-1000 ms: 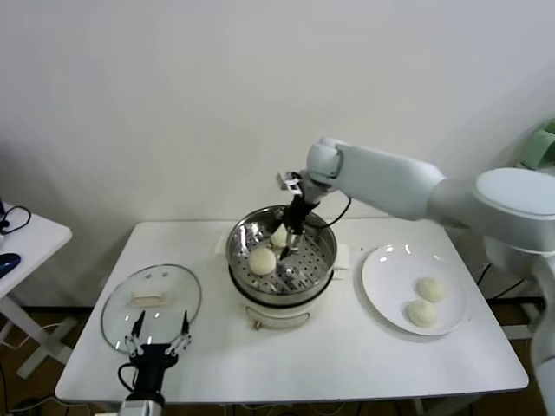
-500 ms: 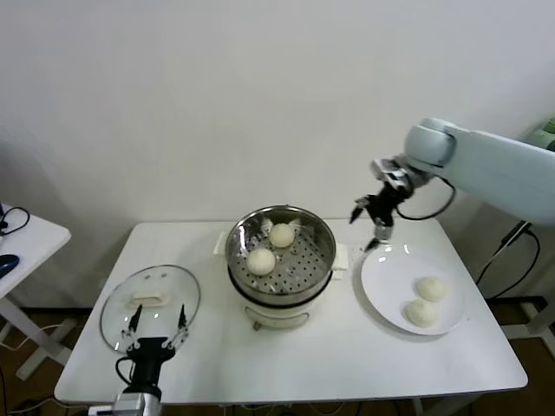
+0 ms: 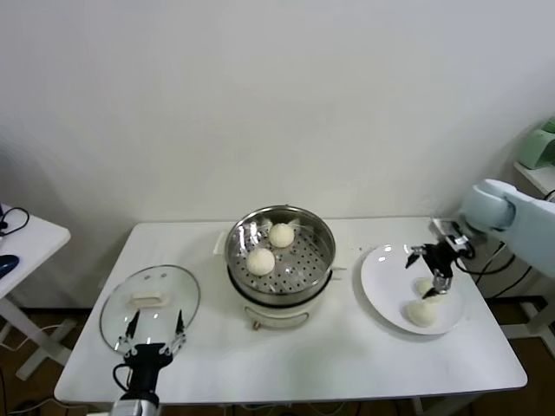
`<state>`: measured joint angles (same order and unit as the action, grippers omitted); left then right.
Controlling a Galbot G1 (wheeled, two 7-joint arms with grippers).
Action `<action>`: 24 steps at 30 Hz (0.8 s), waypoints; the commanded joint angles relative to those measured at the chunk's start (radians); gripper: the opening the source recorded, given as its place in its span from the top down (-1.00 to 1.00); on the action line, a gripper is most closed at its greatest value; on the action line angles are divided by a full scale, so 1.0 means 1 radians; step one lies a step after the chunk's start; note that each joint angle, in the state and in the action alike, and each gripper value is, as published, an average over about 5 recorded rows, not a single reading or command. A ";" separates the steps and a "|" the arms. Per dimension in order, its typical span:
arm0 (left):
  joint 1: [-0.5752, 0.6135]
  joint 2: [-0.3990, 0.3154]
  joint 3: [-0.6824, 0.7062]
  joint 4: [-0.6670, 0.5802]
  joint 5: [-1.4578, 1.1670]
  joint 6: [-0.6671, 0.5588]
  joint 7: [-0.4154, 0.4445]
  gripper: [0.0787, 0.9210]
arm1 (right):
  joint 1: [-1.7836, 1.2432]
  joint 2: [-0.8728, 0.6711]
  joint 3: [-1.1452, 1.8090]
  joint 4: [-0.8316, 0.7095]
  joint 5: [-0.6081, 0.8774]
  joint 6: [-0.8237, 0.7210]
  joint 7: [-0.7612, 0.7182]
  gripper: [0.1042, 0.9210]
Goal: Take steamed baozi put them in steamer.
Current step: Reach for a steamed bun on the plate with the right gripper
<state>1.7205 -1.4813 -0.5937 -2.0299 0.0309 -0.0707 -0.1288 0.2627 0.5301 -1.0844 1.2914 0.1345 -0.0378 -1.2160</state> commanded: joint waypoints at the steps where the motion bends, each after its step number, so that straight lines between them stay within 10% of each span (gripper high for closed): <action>1: 0.007 -0.006 -0.012 0.002 -0.012 -0.002 0.000 -0.77 | -0.225 -0.021 0.139 -0.056 -0.153 0.025 0.010 -0.76; 24: -0.002 -0.011 -0.019 0.027 -0.014 -0.004 -0.002 -0.77 | -0.276 0.110 0.181 -0.167 -0.209 0.036 0.033 -0.76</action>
<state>1.7203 -1.4901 -0.6137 -2.0074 0.0158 -0.0761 -0.1302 0.0181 0.6090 -0.9255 1.1529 -0.0479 -0.0043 -1.1838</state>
